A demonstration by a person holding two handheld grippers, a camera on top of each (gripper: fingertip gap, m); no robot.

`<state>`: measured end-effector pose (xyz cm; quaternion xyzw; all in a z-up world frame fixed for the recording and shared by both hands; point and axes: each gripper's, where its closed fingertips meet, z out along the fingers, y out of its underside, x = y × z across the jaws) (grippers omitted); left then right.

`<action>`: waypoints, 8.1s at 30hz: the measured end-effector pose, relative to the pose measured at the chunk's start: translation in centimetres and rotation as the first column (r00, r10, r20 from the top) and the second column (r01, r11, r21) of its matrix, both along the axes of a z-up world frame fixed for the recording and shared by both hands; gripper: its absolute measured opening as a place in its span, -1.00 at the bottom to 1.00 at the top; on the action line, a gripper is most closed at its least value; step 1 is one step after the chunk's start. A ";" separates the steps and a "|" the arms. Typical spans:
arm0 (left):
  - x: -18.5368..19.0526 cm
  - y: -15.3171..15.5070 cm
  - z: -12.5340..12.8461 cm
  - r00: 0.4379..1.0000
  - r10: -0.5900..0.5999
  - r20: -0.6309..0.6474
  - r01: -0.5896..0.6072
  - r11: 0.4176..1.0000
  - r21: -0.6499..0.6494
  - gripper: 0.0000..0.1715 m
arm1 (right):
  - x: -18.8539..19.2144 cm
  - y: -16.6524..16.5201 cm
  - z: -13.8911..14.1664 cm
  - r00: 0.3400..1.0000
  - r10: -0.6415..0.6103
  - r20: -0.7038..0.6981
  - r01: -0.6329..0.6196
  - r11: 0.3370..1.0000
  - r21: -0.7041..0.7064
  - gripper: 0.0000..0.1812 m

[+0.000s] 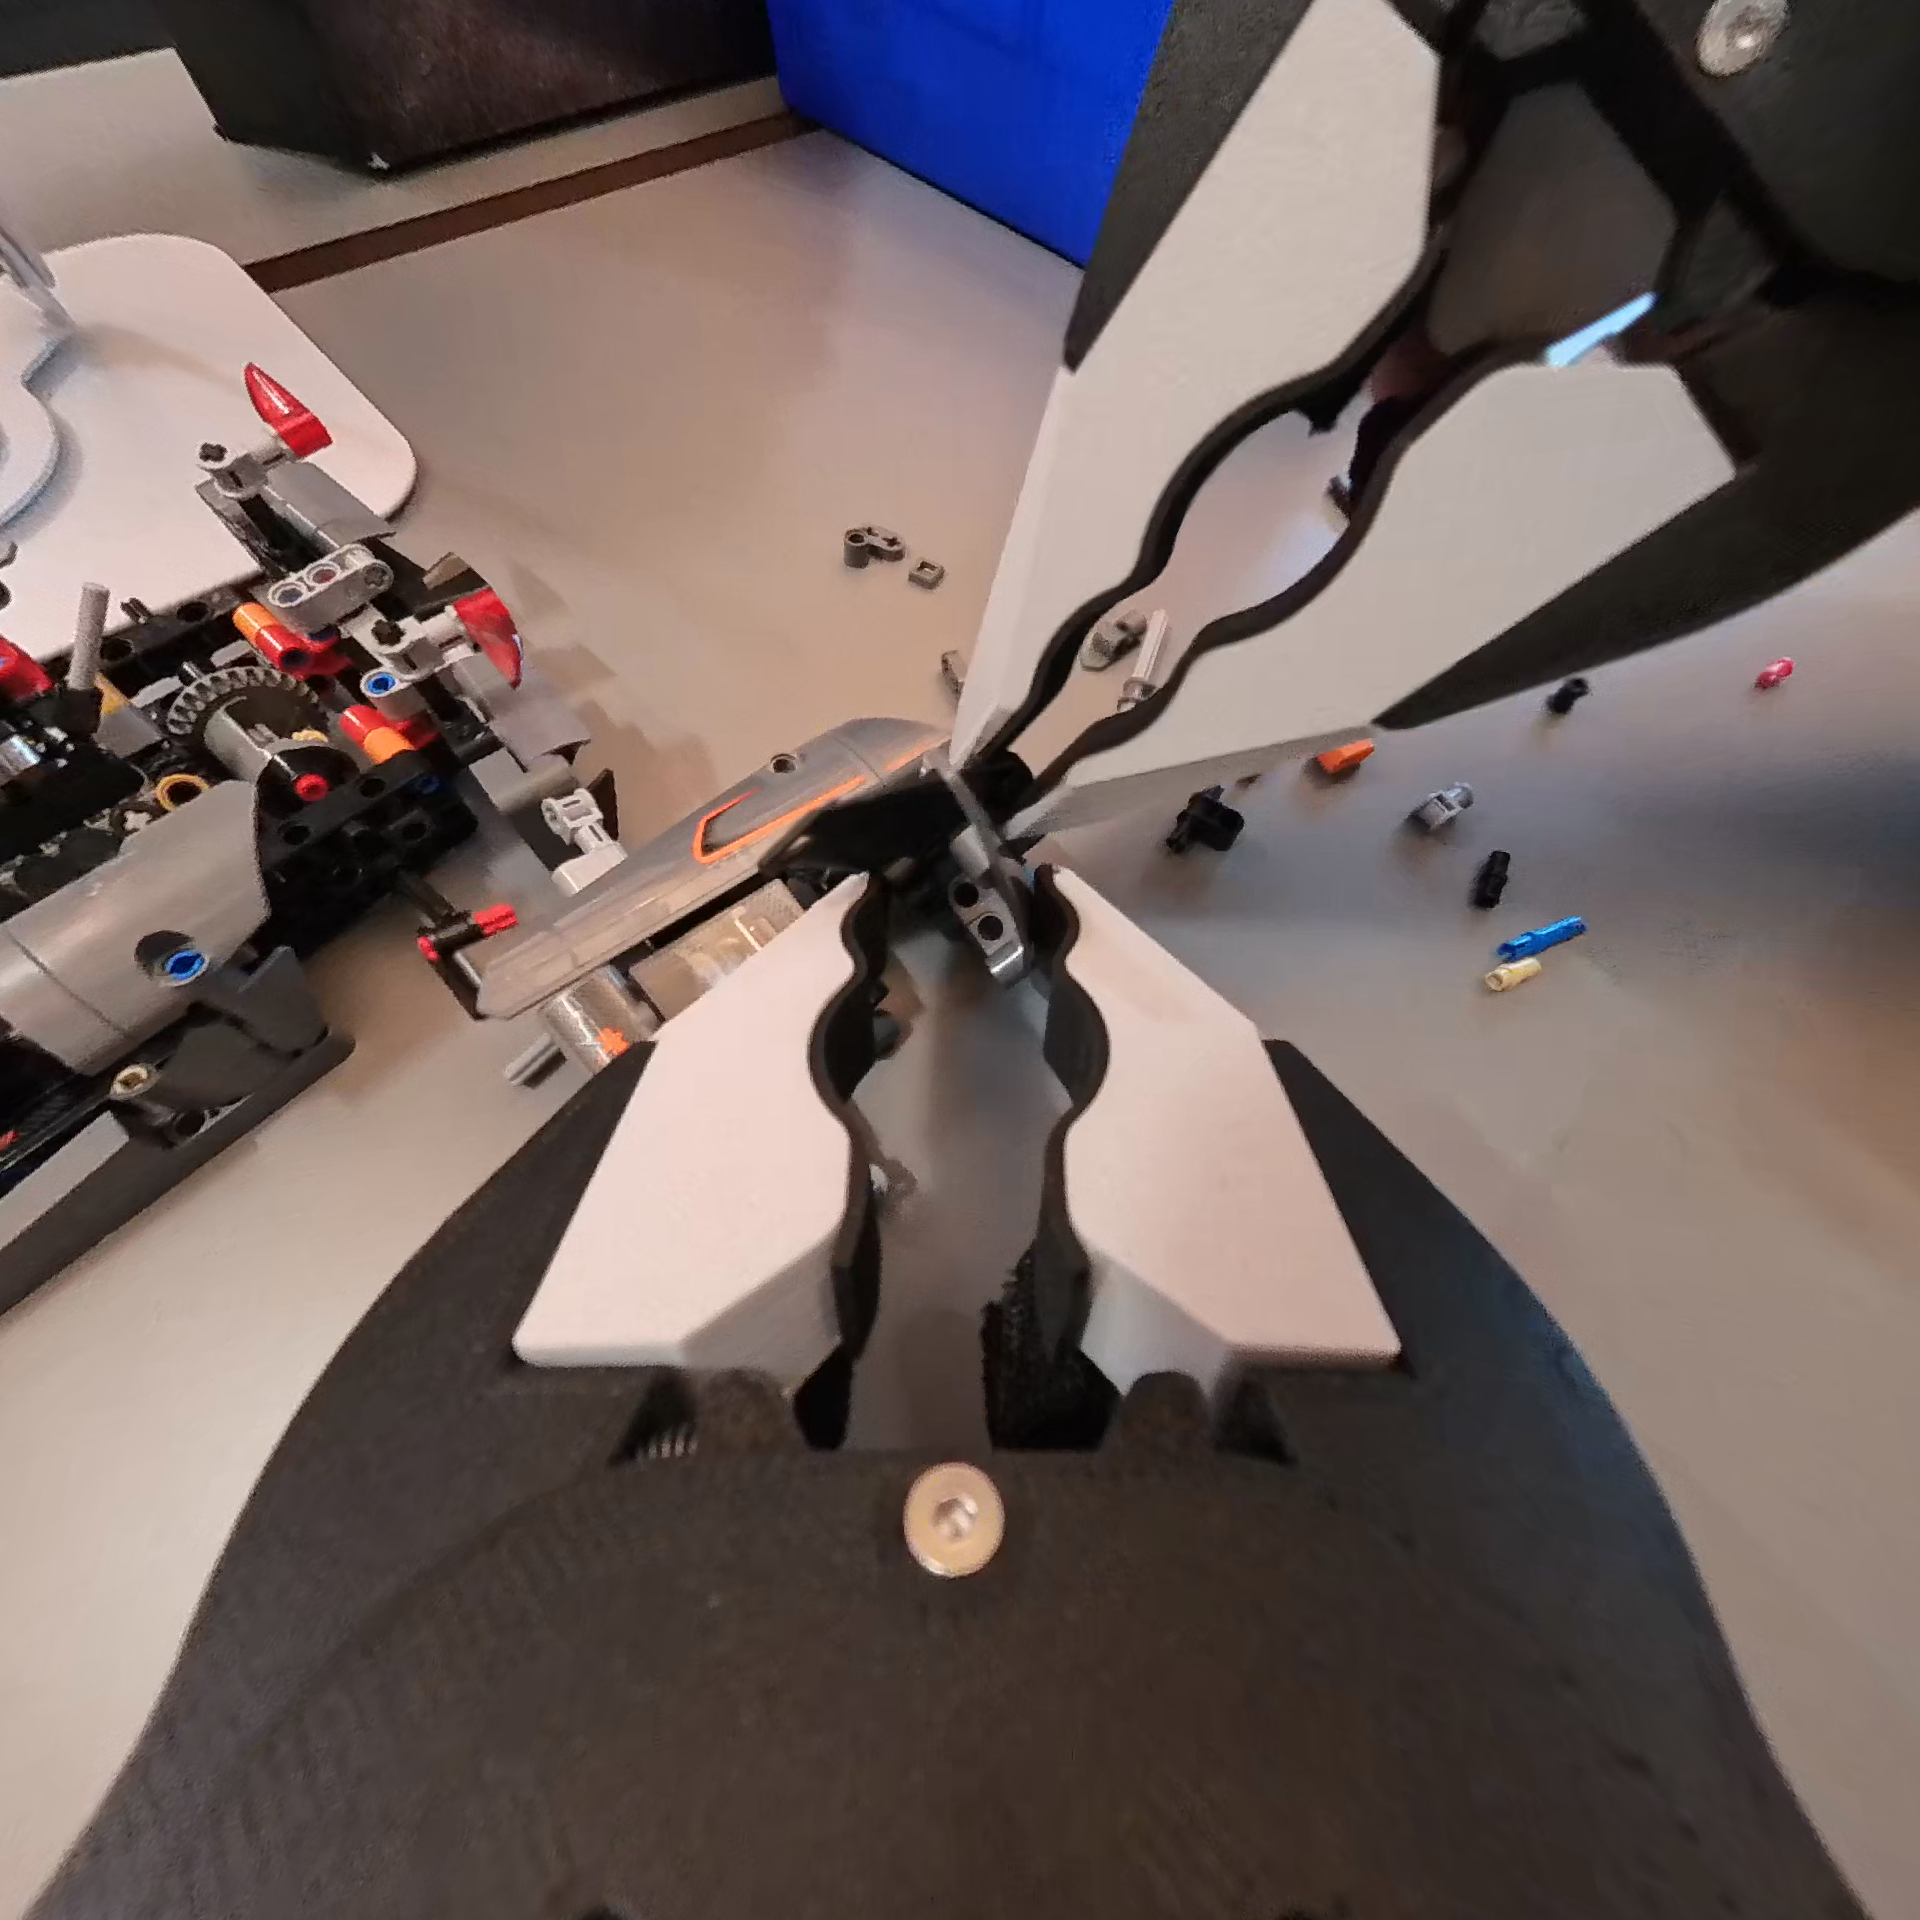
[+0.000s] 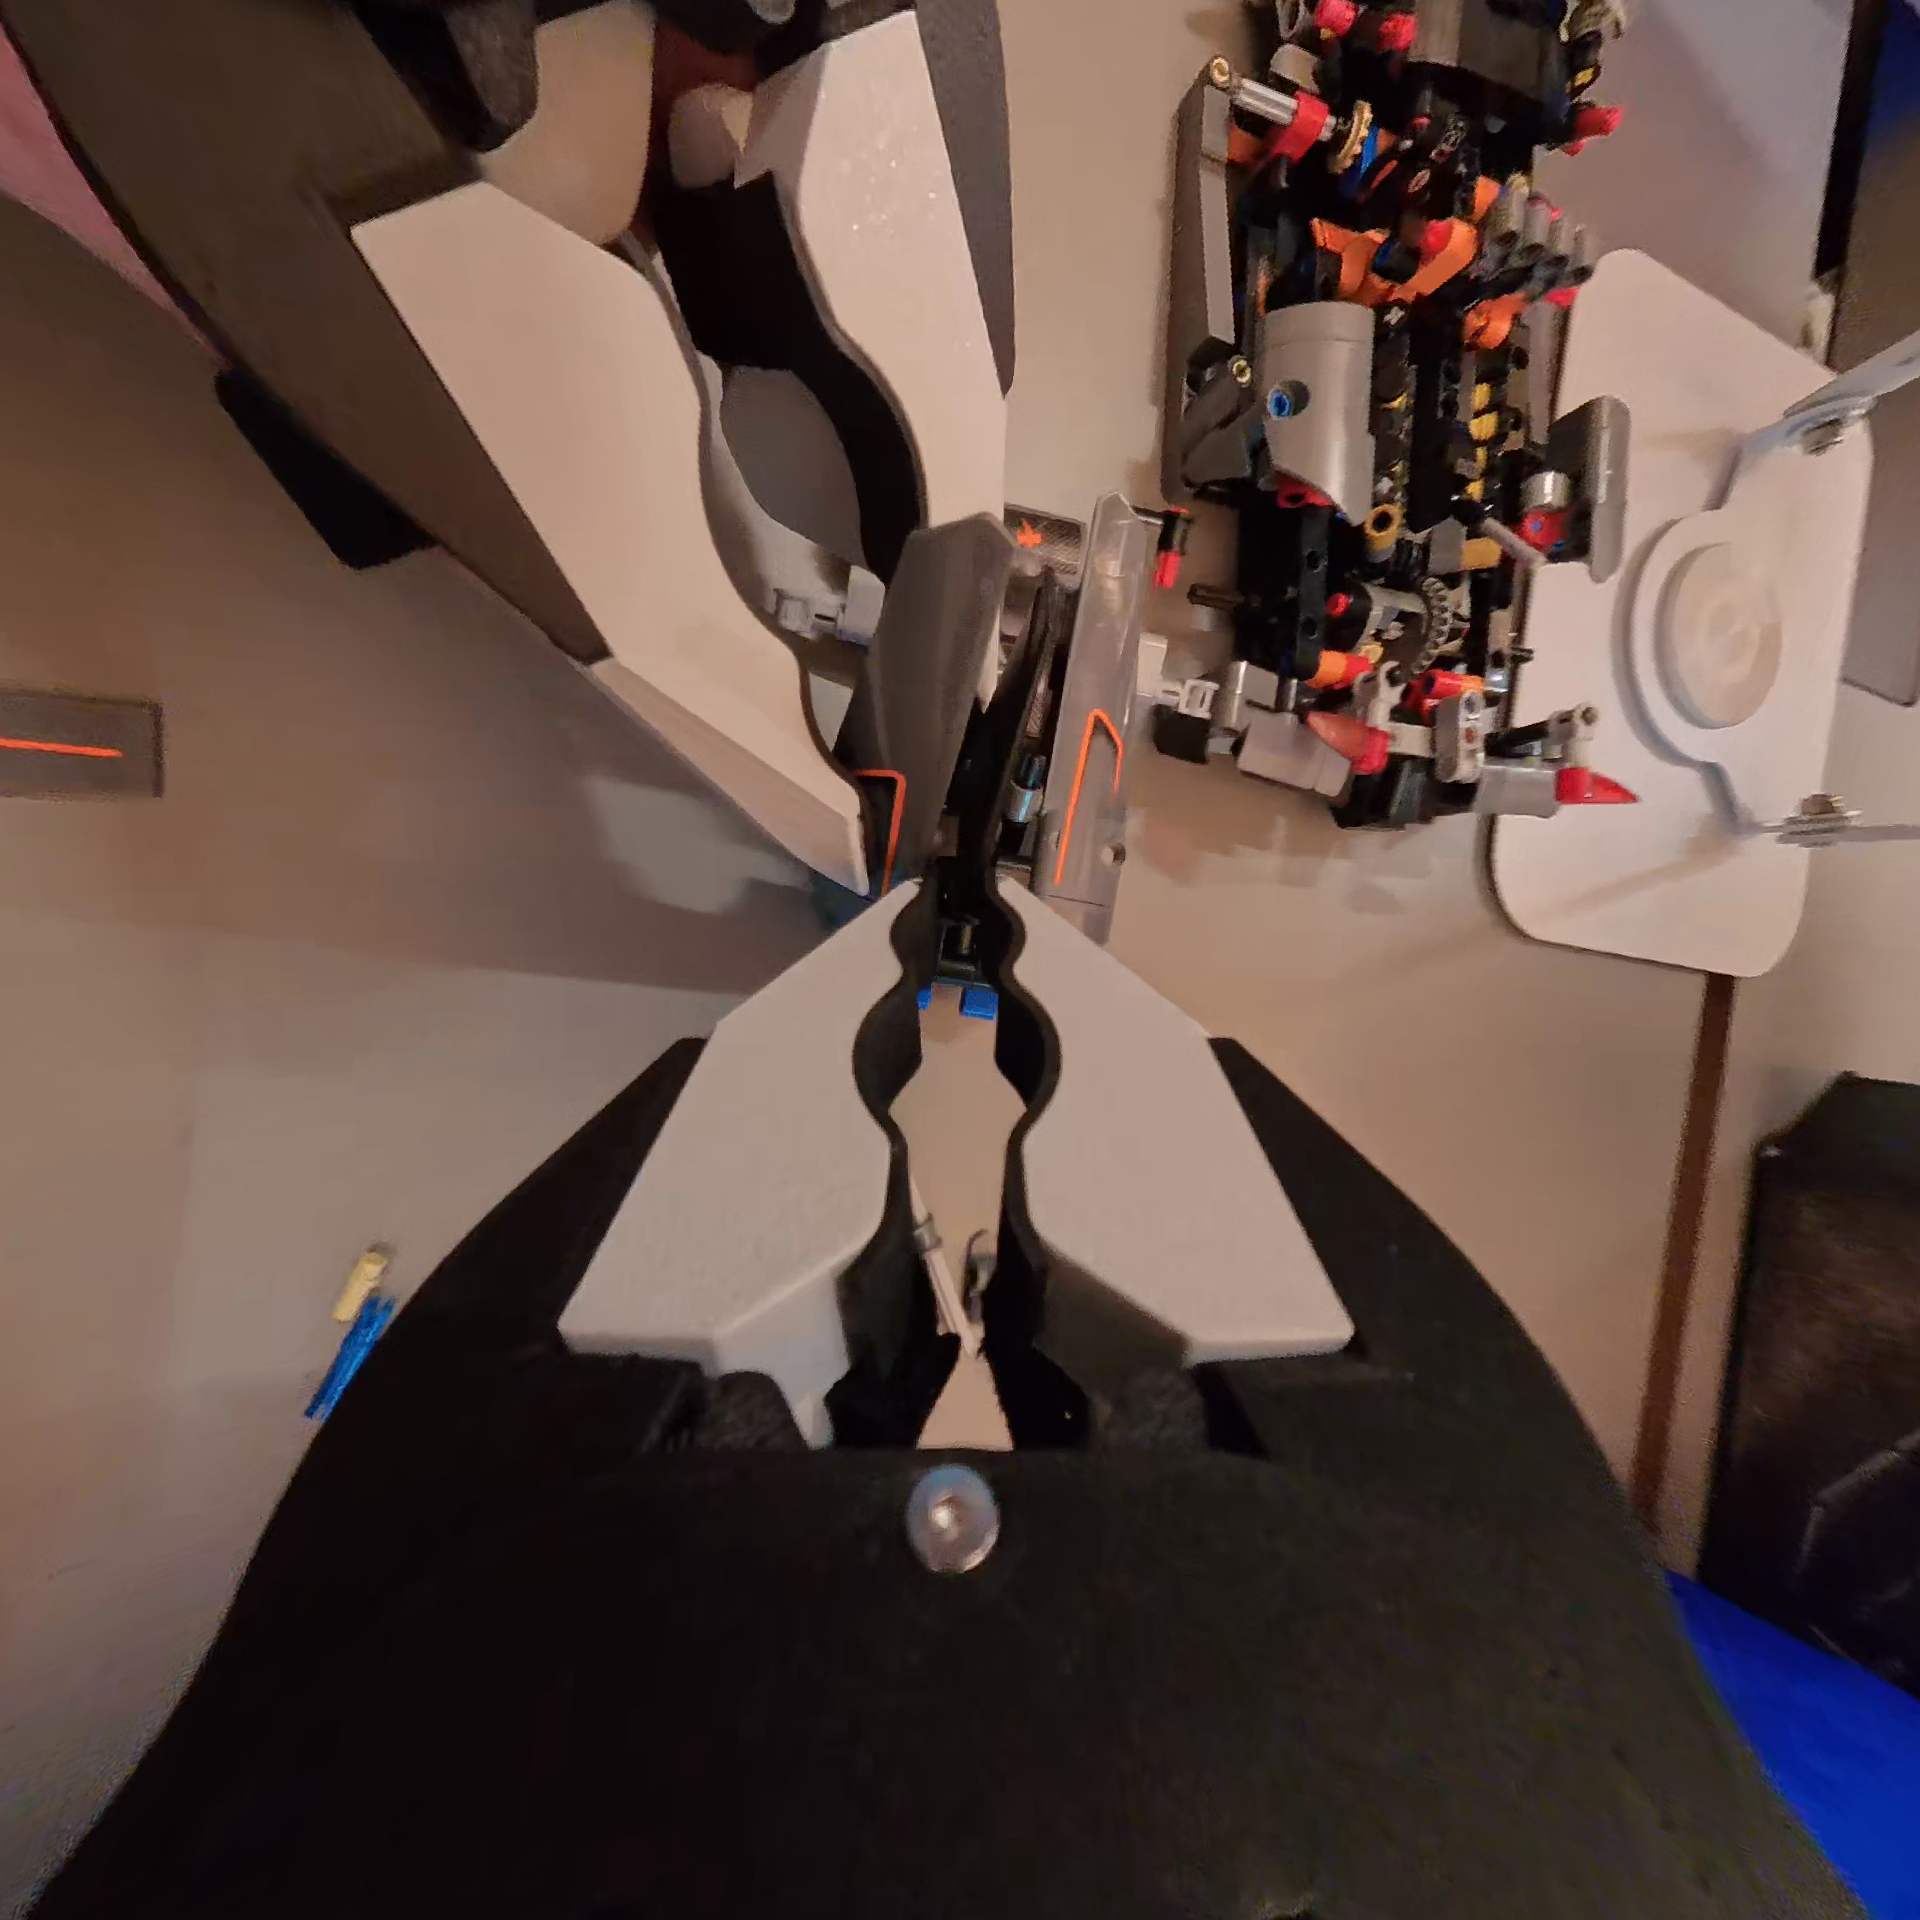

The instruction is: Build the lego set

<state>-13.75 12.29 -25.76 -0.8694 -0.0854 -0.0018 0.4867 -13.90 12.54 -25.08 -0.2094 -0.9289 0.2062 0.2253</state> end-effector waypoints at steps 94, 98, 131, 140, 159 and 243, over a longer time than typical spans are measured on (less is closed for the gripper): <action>-1.4 -1.1 3.8 0.861 0.010 -0.508 0.047 0.994 0.098 -0.83 | -0.4 -1.3 4.2 0.879 -0.233 -0.417 0.143 0.961 -0.235 -0.95; -1.6 -1.1 3.9 0.834 0.021 -0.552 0.023 0.997 0.073 -0.83 | -0.6 -1.3 4.2 0.877 -0.271 -0.396 0.187 0.953 -0.238 -0.95; -2.9 -1.3 3.3 0.723 -0.002 -0.691 -0.039 0.998 -0.044 -0.85 | -1.5 -1.4 3.3 0.875 -0.380 -0.301 0.311 0.916 -0.254 -0.95; -3.2 -1.3 2.6 0.764 0.016 -0.645 -0.069 0.996 -0.056 -0.85 | -2.3 -1.5 2.8 0.839 -0.455 -0.298 0.392 0.886 -0.247 -0.96; -3.9 -2.6 2.7 0.910 -0.039 -0.412 0.013 0.998 -0.065 -0.84 | -1.9 -1.0 2.9 0.896 -0.415 -0.156 0.320 0.848 -0.422 -0.72; -1.2 -15.4 1.2 0.941 -0.288 -0.176 0.242 0.940 -0.242 -0.61 | 0.6 -12.9 1.5 0.946 -0.323 -0.036 0.284 0.873 -0.396 -0.72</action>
